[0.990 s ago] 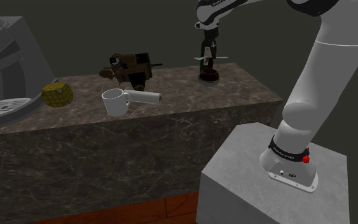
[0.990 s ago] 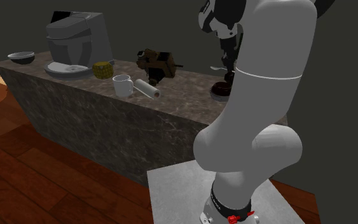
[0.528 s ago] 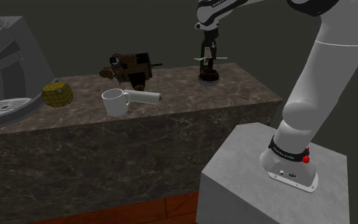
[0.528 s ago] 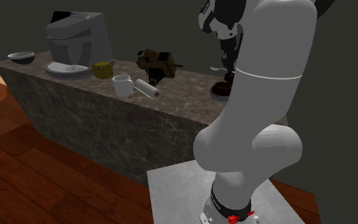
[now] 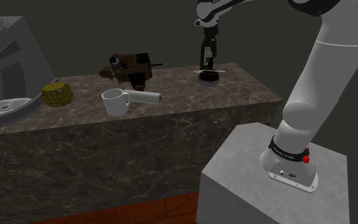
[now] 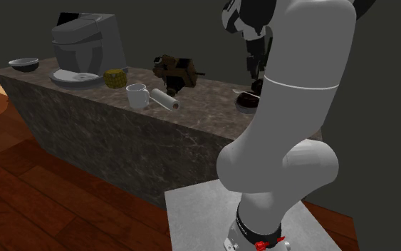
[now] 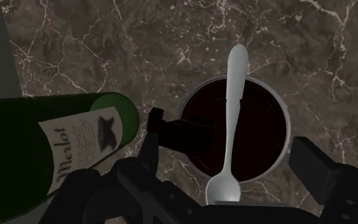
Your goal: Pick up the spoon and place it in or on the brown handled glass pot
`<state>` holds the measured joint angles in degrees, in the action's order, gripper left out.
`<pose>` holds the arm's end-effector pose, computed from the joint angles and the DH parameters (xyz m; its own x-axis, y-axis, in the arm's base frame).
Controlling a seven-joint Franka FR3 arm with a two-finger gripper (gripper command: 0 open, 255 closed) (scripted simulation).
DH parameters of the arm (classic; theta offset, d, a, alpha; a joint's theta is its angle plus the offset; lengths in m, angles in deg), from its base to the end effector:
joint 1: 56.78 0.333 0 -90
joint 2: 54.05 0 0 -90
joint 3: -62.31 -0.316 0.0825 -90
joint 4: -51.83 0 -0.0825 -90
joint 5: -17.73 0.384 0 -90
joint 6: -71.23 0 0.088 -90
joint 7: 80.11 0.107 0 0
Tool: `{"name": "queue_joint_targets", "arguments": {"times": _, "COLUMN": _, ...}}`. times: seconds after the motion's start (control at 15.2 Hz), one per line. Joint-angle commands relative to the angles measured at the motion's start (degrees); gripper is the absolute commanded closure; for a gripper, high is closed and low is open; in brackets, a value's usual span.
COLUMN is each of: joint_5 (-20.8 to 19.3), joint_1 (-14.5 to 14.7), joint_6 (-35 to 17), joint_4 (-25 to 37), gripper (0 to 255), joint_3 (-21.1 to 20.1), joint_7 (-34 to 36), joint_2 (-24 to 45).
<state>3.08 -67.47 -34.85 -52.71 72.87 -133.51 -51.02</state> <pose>0.5302 -0.2256 0.5008 0.7928 0.5678 -0.2216 0.6002 -0.7905 0.1218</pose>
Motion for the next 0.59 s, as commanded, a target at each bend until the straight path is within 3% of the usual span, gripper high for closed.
{"name": "queue_joint_targets", "arguments": {"times": 0.0, "joint_5": 0.2, "joint_1": 0.4, "joint_6": 3.5, "joint_4": 3.2, "gripper": 0, "joint_3": -0.4, "joint_7": 0.0, "joint_2": -0.1}}
{"name": "queue_joint_targets", "arguments": {"times": 0.53, "joint_5": 0.3, "joint_1": 0.6, "joint_6": 5.0, "joint_4": 4.7, "gripper": 0, "joint_3": -0.5, "joint_7": -0.1, "joint_2": -0.1}}
